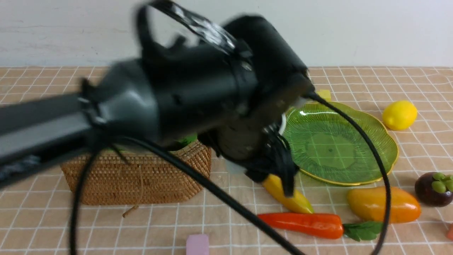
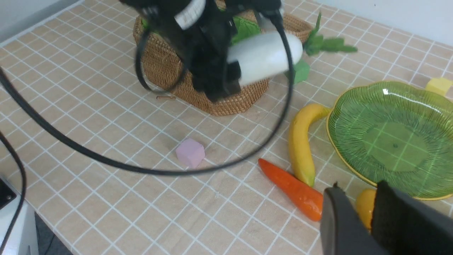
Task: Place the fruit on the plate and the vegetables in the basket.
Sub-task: Take a daikon with your left arm and place it on the basket on the left, then use the right arm to grab a carrot and put it into the left basket
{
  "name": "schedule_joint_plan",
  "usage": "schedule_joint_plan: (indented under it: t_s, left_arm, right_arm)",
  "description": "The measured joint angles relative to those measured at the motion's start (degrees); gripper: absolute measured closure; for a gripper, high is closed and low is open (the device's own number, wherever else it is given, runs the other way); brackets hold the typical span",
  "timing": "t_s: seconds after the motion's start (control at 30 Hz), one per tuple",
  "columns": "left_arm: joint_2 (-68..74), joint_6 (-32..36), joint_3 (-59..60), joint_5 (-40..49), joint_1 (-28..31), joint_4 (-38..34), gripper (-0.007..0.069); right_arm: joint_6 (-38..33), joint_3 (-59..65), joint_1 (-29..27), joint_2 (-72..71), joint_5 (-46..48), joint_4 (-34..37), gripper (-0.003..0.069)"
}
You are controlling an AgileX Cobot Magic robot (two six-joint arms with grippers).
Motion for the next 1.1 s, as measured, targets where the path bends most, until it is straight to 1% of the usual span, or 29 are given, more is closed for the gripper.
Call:
schedule_joint_plan:
  t_s: [0.03, 0.07, 0.13, 0.17, 0.2, 0.23, 0.27, 0.33, 0.37, 0.4, 0.47, 0.5, 0.53, 0.7, 0.8, 0.87, 0.97, 1.0, 1.03, 1.07, 1.1]
  left_arm:
    - [-0.38, 0.00, 0.00, 0.00, 0.00, 0.00, 0.0151]
    - [-2.70, 9.82, -0.02, 0.98, 2.77, 0.48, 0.0151]
    - [-4.99, 22.07, -0.02, 2.21, 6.54, -0.25, 0.0151]
    - [-5.61, 26.62, -0.02, 2.73, 8.86, -0.83, 0.0151]
    - [-5.86, 33.76, -0.02, 3.08, 12.28, -2.26, 0.0151]
    - [-5.74, 39.11, -0.02, 3.08, 15.18, -3.66, 0.0151]
    - [-5.67, 39.92, -0.02, 3.08, 15.18, -3.92, 0.0151]
    - [-4.78, 46.78, -0.02, 3.08, 20.19, -6.64, 0.0151]
    - [-4.15, 48.95, -0.02, 3.03, 22.31, -8.06, 0.0151]
    - [-3.86, 49.56, -0.02, 3.03, 23.10, -8.85, 0.0151]
    - [-2.10, 51.52, -0.02, 2.64, 27.43, -11.26, 0.0151]
    - [-1.89, 51.68, -0.02, 2.64, 27.94, -11.43, 0.0151]
    - [-1.05, 52.02, -0.02, 2.78, 29.80, -11.87, 0.0151]
    - [-0.73, 52.20, 1.08, 2.19, 31.27, -11.19, 0.0148]
    - [-0.73, 51.56, 1.99, 0.75, 31.27, -9.70, 0.0103]
    - [-0.73, 49.17, 2.24, 0.45, 31.27, -9.15, 0.0057]
    - [-1.22, 43.99, 2.31, 0.40, 31.27, -8.83, 0.0013]
    - [-1.26, 43.65, 2.31, 0.40, 31.27, -8.76, 0.0013]
    - [-1.80, 41.02, 2.31, 0.27, 31.27, -8.76, 0.0011]
    - [-2.15, 39.91, 2.31, 0.05, 31.27, -8.86, 0.0018]
    - [-3.00, 36.70, 2.31, -0.14, 31.27, -9.56, 0.0043]
  right_arm:
    - [0.00, 0.00, 0.00, 0.00, 0.01, 0.00, 0.0498]
    - [0.00, 0.00, 0.00, 0.00, 0.01, -0.12, 0.0498]
    - [0.00, 0.00, 0.00, 0.00, 0.01, -0.35, 0.0498]
    - [0.00, 0.00, 0.00, 0.00, 0.01, -0.57, 0.0498]
    - [0.00, 0.00, 0.00, 0.00, 0.01, -0.91, 0.0496]
    - [0.00, 0.00, 0.00, 0.00, 0.01, -1.22, 0.0496]
    - [0.00, 0.00, 0.00, 0.00, 0.01, -1.22, 0.0496]
    - [0.00, 0.00, 0.00, 0.00, 0.01, -1.34, 0.0494]
    - [0.00, 0.00, 0.00, 0.00, 0.01, -1.42, 0.0494]
    - [0.00, 0.00, 0.00, 0.00, 0.01, -1.41, 0.0494]
    - [-0.07, 0.00, 0.00, 0.00, 0.01, -1.48, 0.0490]
    - [-0.07, 0.00, 0.00, 0.00, 0.01, -1.48, 0.0490]
    - [-0.07, 0.00, 0.00, 0.00, -0.05, -1.61, 0.0487]
    - [-0.07, 0.00, 0.00, 0.00, -0.06, -2.43, 0.0484]
    - [-0.08, 0.00, 0.00, 0.00, -0.58, -2.74, 0.0484]
    - [-0.08, 0.00, 0.00, 0.00, -1.06, -2.79, 0.0482]
    - [-0.13, 0.00, 0.00, 0.44, -1.26, -2.79, 0.0482]
    - [-0.13, 0.00, 0.00, 0.50, -1.26, -2.79, 0.0482]
    - [-0.13, 0.00, 0.00, 1.24, -1.26, -2.79, 0.0482]
    - [-0.13, 0.00, 0.00, 1.71, -1.26, -2.79, 0.0482]
    - [-0.13, 0.00, 0.00, 2.69, -1.26, -2.79, 0.0480]
